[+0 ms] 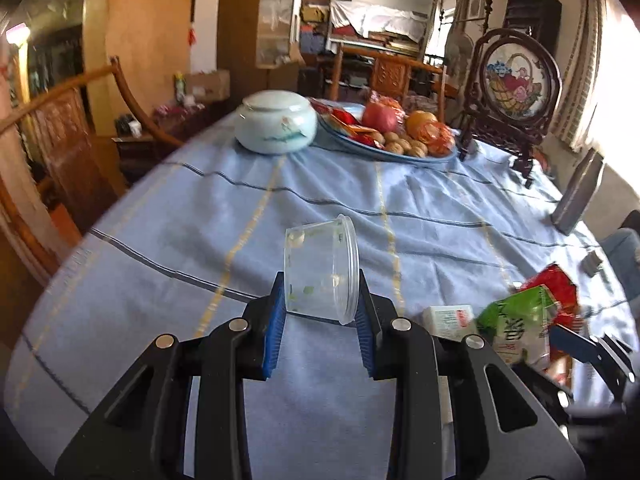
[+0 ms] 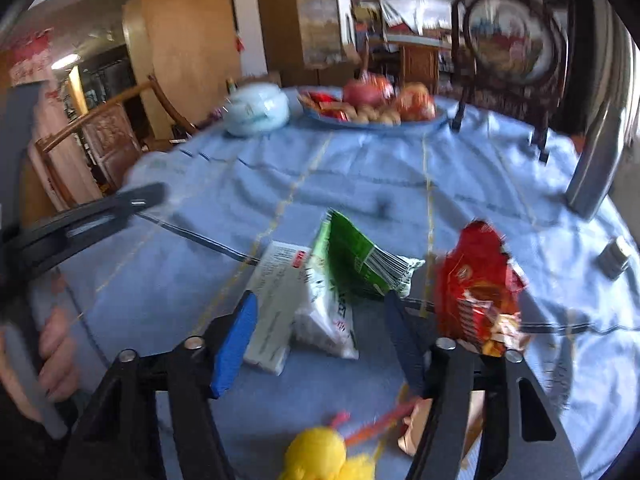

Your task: Collect trash

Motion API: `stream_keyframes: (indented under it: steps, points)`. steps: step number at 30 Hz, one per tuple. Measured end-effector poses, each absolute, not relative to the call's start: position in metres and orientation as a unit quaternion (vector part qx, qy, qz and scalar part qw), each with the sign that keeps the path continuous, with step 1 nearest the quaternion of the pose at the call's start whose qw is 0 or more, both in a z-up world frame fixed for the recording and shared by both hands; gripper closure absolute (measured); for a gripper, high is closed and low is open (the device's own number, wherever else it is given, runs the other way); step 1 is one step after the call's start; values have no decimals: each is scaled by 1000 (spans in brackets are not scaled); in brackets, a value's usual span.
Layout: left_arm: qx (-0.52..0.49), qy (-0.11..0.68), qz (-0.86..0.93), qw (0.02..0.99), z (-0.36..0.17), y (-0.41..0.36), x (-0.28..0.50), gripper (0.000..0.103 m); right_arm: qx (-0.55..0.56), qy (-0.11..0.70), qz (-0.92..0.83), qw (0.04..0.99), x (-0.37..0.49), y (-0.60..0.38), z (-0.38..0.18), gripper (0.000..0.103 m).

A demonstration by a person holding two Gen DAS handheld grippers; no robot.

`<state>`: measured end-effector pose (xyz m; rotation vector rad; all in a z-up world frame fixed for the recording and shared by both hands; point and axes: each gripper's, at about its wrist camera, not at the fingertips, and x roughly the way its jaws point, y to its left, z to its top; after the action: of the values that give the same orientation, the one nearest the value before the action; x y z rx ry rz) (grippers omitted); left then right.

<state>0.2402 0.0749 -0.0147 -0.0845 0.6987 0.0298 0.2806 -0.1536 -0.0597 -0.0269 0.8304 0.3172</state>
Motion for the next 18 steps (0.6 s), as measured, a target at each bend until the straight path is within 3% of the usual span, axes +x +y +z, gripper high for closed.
stream_keyframes:
  steps: [2, 3, 18]
  points:
    - [-38, 340, 17, 940, -15, 76, 239, 70, 1, 423, 162, 892, 292, -154, -70, 69]
    - [-38, 340, 16, 939, -15, 77, 239, 70, 7, 428, 169, 888, 294, -155, -73, 73]
    - [15, 295, 43, 954, -6, 58, 225, 70, 34, 353, 163, 921, 279, -176, -50, 74]
